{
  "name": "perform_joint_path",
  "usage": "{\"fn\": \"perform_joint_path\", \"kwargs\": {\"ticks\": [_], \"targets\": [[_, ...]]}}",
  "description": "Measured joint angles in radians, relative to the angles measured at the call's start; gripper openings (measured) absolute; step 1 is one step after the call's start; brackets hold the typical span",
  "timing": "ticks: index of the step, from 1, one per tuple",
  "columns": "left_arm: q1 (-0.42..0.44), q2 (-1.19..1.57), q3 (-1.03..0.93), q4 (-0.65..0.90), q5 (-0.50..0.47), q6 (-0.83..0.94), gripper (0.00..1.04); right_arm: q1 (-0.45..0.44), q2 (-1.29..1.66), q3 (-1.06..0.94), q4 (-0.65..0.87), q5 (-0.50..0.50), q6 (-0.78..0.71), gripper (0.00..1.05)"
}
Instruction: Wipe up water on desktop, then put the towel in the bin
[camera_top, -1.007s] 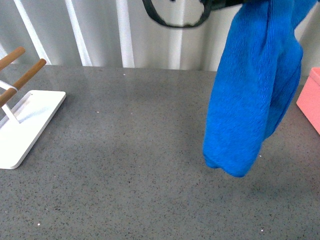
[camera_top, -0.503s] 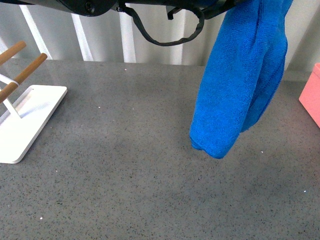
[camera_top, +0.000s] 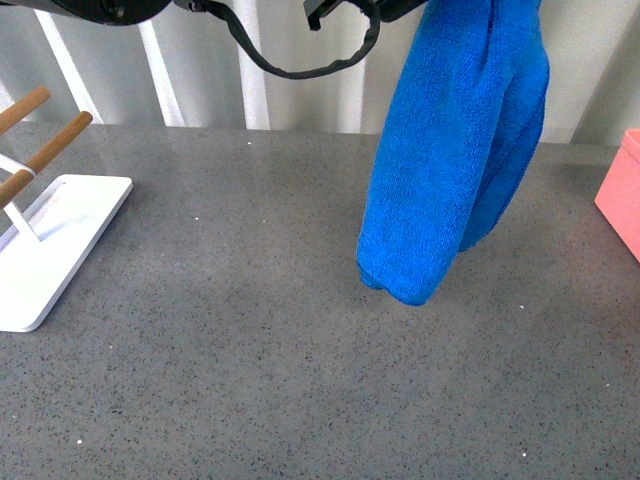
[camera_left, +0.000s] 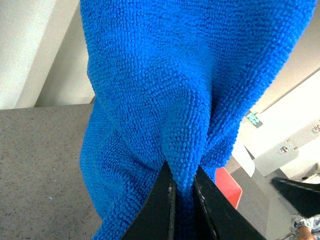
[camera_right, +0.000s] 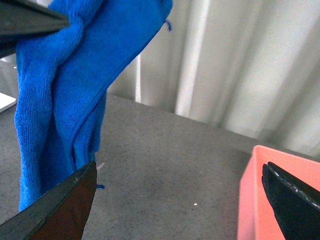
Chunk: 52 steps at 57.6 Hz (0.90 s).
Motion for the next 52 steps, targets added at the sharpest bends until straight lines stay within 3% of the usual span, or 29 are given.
{"fn": "perform_joint_path", "kwargs": {"ticks": [25, 41, 52], "targets": [[-0.053, -0.014, -0.008, 0.006, 0.003, -0.050, 0.04, 0.230, 0.313, 0.135, 0.122, -0.043, 0.053, 0.98], [-0.079, -0.018, -0.008, 0.008, 0.002, -0.060, 0.04, 0.280, 0.383, 0.214, 0.123, -0.018, 0.066, 0.98], [-0.082, -0.018, -0.008, 0.004, -0.002, -0.065, 0.04, 0.286, 0.402, 0.219, 0.136, -0.001, 0.070, 0.72]]}}
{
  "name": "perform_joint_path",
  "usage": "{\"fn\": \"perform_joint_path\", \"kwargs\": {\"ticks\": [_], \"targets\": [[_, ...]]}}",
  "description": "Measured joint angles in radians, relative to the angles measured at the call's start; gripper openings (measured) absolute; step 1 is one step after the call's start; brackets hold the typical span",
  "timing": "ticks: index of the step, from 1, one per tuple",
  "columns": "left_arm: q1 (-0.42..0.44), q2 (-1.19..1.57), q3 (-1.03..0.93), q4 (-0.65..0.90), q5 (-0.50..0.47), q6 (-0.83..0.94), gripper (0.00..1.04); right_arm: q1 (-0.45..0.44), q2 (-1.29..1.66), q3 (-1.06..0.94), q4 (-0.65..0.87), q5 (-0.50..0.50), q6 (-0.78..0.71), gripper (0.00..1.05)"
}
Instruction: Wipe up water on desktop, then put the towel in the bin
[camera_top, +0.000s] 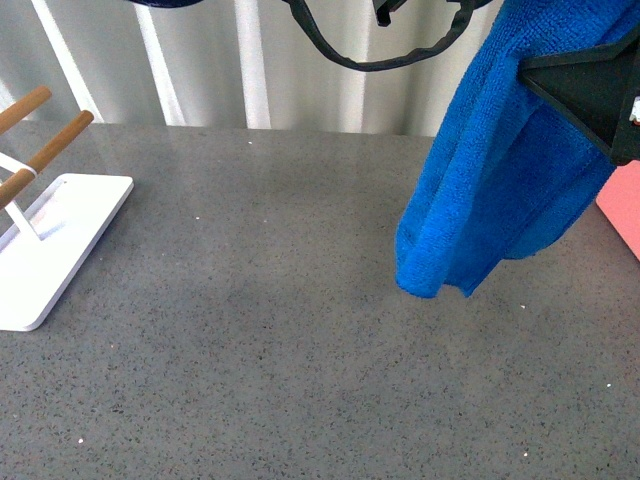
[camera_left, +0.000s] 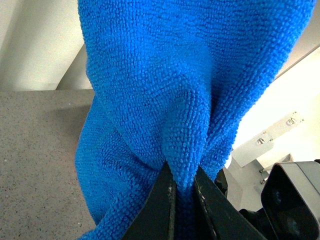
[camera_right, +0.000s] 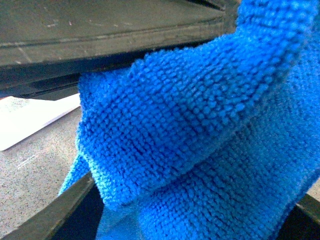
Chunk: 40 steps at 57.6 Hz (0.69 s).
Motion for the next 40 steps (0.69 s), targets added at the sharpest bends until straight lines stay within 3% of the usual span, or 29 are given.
{"fn": "perform_joint_path", "kwargs": {"ticks": [25, 33, 40], "targets": [[0.022, -0.017, 0.000, -0.013, -0.027, -0.030, 0.04, 0.000, -0.013, 0.000, 0.037, -0.006, 0.034, 0.10], [0.034, -0.022, 0.000, -0.028, -0.034, -0.036, 0.05, -0.011, -0.028, 0.000, 0.032, -0.009, 0.039, 0.05], [0.049, -0.024, -0.007, -0.029, -0.038, -0.040, 0.24, -0.021, -0.031, 0.000, 0.031, -0.009, 0.047, 0.05]]}}
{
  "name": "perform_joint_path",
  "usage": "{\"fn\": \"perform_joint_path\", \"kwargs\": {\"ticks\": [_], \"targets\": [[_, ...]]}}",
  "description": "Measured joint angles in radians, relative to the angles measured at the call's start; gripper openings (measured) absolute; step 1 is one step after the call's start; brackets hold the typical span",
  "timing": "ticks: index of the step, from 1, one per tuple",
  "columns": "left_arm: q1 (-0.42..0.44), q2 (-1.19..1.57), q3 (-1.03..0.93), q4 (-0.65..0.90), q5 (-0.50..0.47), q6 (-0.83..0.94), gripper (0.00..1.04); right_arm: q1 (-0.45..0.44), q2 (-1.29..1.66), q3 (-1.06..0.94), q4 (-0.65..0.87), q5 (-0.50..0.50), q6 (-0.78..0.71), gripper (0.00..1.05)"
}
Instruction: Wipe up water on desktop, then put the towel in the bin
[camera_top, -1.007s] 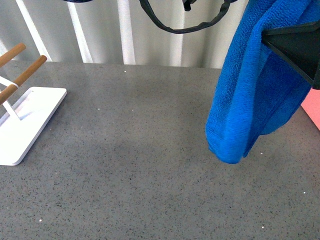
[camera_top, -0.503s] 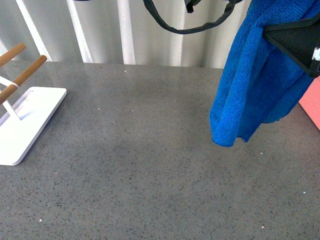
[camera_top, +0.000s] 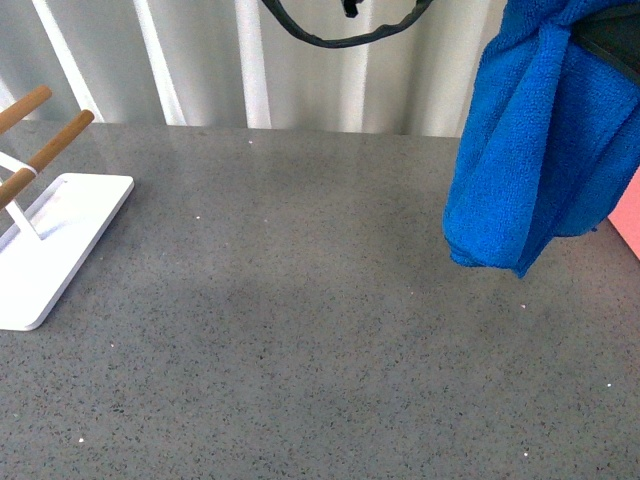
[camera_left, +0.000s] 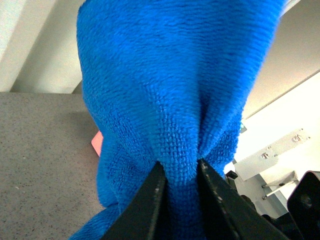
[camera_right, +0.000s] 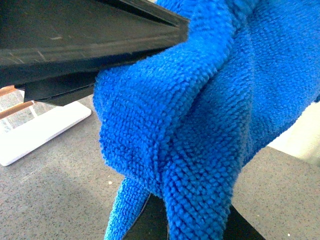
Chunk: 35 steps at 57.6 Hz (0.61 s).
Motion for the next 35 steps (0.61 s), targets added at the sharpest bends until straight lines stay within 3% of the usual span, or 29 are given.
{"fn": "perform_joint_path", "kwargs": {"ticks": [14, 26, 35], "targets": [[0.087, -0.020, -0.039, -0.027, -0.027, 0.002, 0.60, -0.029, -0.005, 0.000, -0.005, 0.013, 0.012, 0.05], [0.286, -0.131, -0.196, -0.154, -0.128, 0.078, 0.97, -0.088, -0.005, 0.000, -0.020, 0.032, 0.038, 0.05], [0.407, -0.262, -0.368, -0.235, -0.100, 0.243, 0.98, -0.115, 0.006, 0.000, -0.026, 0.043, 0.039, 0.05]]}}
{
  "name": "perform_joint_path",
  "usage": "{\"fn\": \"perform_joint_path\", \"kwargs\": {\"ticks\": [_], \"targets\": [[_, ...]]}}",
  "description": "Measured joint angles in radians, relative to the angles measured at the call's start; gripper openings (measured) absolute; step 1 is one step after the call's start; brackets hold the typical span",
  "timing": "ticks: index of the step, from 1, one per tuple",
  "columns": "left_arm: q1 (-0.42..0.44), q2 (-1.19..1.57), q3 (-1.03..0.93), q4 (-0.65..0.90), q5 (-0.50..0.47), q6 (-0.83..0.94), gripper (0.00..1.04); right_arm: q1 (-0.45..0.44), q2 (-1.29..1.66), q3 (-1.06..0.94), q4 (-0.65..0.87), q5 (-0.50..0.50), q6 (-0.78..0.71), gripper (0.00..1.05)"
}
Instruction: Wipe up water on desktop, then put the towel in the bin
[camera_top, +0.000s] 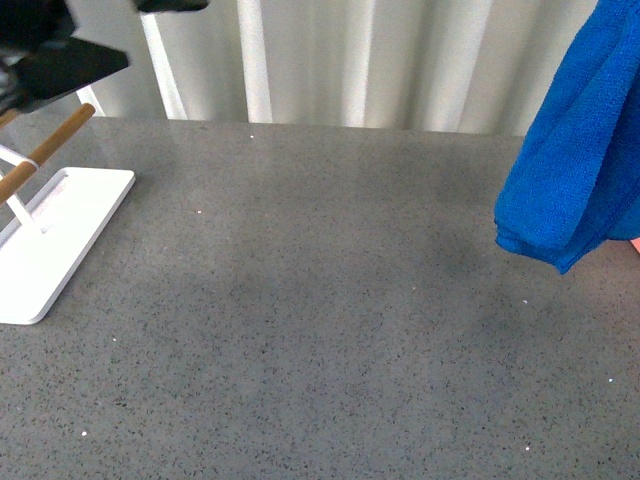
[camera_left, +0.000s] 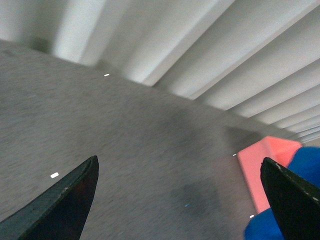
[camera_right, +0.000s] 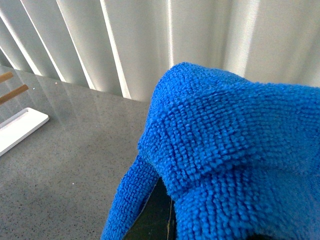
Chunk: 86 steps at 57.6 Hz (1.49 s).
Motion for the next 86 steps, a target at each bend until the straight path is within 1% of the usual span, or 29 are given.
{"fn": "perform_joint_path", "kwargs": {"ticks": [9, 10, 11, 12, 14, 16, 18, 19, 21, 24, 30, 34, 35, 37, 41, 51, 62, 66, 69, 86], "targets": [[0.108, -0.179, -0.163, -0.031, 0.060, 0.126, 0.98, -0.005, 0.033, 0.000, -0.007, 0.032, 0.001, 0.05], [0.117, -0.198, -0.186, -0.021, 0.044, 0.151, 0.97, -0.006, 0.035, 0.000, -0.010, 0.035, 0.001, 0.05], [0.116, -0.218, -0.220, 0.034, -0.009, 0.180, 0.94, -0.006, 0.036, 0.000, -0.011, 0.035, 0.001, 0.05], [0.116, -0.229, -0.239, 0.070, -0.039, 0.196, 0.92, -0.007, 0.039, 0.000, -0.013, 0.037, 0.001, 0.05], [0.116, -0.270, -0.318, 0.213, -0.164, 0.258, 0.85, -0.008, 0.039, 0.000, -0.017, 0.040, 0.001, 0.05], [0.116, -0.309, -0.377, 0.297, -0.231, 0.291, 0.80, -0.008, 0.039, 0.000, -0.023, 0.044, -0.001, 0.05], [0.116, -0.352, -0.429, 0.354, -0.272, 0.323, 0.74, -0.008, 0.039, 0.000, -0.030, 0.045, -0.003, 0.05], [0.116, -0.368, -0.445, 0.368, -0.280, 0.327, 0.72, -0.008, 0.039, 0.000, -0.034, 0.045, -0.004, 0.05], [0.116, -0.435, -0.503, 0.400, -0.295, 0.358, 0.63, -0.008, 0.039, 0.000, -0.045, 0.048, -0.008, 0.05], [0.116, -0.486, -0.540, 0.408, -0.296, 0.378, 0.54, -0.007, 0.039, 0.000, -0.058, 0.049, -0.014, 0.05], [0.115, -0.537, -0.593, 0.406, -0.296, 0.395, 0.38, -0.003, 0.036, 0.003, -0.083, 0.062, -0.027, 0.05], [0.114, -0.574, -0.635, 0.393, -0.296, 0.402, 0.24, 0.003, 0.036, 0.006, -0.106, 0.081, -0.039, 0.05], [0.114, -0.580, -0.640, 0.391, -0.296, 0.402, 0.22, 0.006, 0.036, 0.008, -0.113, 0.085, -0.043, 0.05], [0.114, -0.604, -0.657, 0.384, -0.296, 0.404, 0.15, 0.011, 0.036, 0.009, -0.122, 0.089, -0.047, 0.05], [0.114, -0.645, -0.679, 0.372, -0.296, 0.406, 0.04, 0.026, 0.034, 0.010, -0.135, 0.090, -0.060, 0.05], [0.114, -0.748, -0.729, 0.317, -0.296, 0.412, 0.04, 0.072, 0.033, 0.016, -0.177, 0.131, -0.110, 0.05], [0.114, -0.857, -0.767, 0.248, -0.296, 0.412, 0.04, 0.107, 0.021, 0.028, -0.201, 0.153, -0.136, 0.05], [0.114, -0.870, -0.801, 0.284, -0.296, 0.412, 0.04, 0.114, 0.014, 0.028, -0.204, 0.160, -0.142, 0.05], [0.114, -0.884, -0.813, 0.274, -0.297, 0.412, 0.04, 0.118, 0.011, 0.028, -0.209, 0.169, -0.155, 0.05], [0.114, -1.081, -0.814, 0.096, -0.298, 0.413, 0.04, 0.123, 0.008, 0.028, -0.221, 0.178, -0.174, 0.05]]}}
